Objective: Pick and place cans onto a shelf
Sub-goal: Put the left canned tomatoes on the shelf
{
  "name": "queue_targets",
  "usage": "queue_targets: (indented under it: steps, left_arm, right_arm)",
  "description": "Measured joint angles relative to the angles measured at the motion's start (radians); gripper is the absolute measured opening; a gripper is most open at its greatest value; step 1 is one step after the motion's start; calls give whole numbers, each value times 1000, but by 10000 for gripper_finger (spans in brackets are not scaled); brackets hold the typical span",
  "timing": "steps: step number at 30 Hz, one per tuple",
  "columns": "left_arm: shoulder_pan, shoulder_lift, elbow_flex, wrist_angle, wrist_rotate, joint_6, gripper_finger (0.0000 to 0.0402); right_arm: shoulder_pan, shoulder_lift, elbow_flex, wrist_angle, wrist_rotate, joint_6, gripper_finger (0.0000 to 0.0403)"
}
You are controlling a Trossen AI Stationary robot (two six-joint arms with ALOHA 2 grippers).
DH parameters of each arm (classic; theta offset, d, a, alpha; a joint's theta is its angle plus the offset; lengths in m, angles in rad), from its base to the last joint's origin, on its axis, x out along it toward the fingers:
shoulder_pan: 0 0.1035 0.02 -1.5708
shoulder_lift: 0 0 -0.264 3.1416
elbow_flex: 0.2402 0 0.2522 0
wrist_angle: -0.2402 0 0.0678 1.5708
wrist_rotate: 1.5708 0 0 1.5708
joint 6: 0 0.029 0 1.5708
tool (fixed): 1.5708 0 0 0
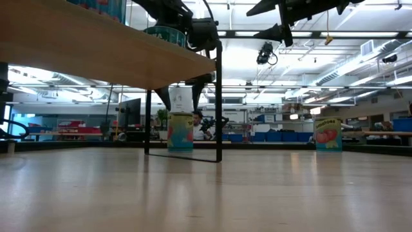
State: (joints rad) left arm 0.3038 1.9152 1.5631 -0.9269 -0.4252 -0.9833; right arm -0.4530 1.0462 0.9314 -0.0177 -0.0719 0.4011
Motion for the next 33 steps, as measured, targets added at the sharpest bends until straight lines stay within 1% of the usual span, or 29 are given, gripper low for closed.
queue_targets:
  steps: [6, 10, 17, 21, 24, 25, 28, 31, 33]
  left_arm:
    - [-3, 27, -3, -22, 26, 1, 359]
    - [-6, 20, 0, -8, -1, 2, 359]
    - [7, 22, -2, -38, 7, 7, 359]
    - [50, 22, -2, -27, 70, 56, 359]
    - [73, 22, -2, -20, 86, 73, 359]
    - [79, 22, -2, -21, 106, 78, 359]
    - [87, 22, -2, -21, 149, 79, 359]
    - [88, 22, -2, -25, 162, 70, 359]
    - [91, 22, -2, -37, 190, 66, 359]
  right_arm:
    - [0, 0, 0, 0, -1, 0, 351]
    - [2, 0, 0, 0, -7, 0, 351]
    - [2, 0, 0, -1, -8, 0, 351]
    - [2, 0, 0, -2, -8, 0, 351]
    - [2, 0, 0, -2, -8, 0, 351]
    - [2, 0, 0, -3, -8, 0, 351]
    - [2, 0, 0, -3, -23, 0, 351]
    - [2, 0, 0, -3, -27, 0, 351]
    - [2, 0, 0, -4, -27, 0, 351]
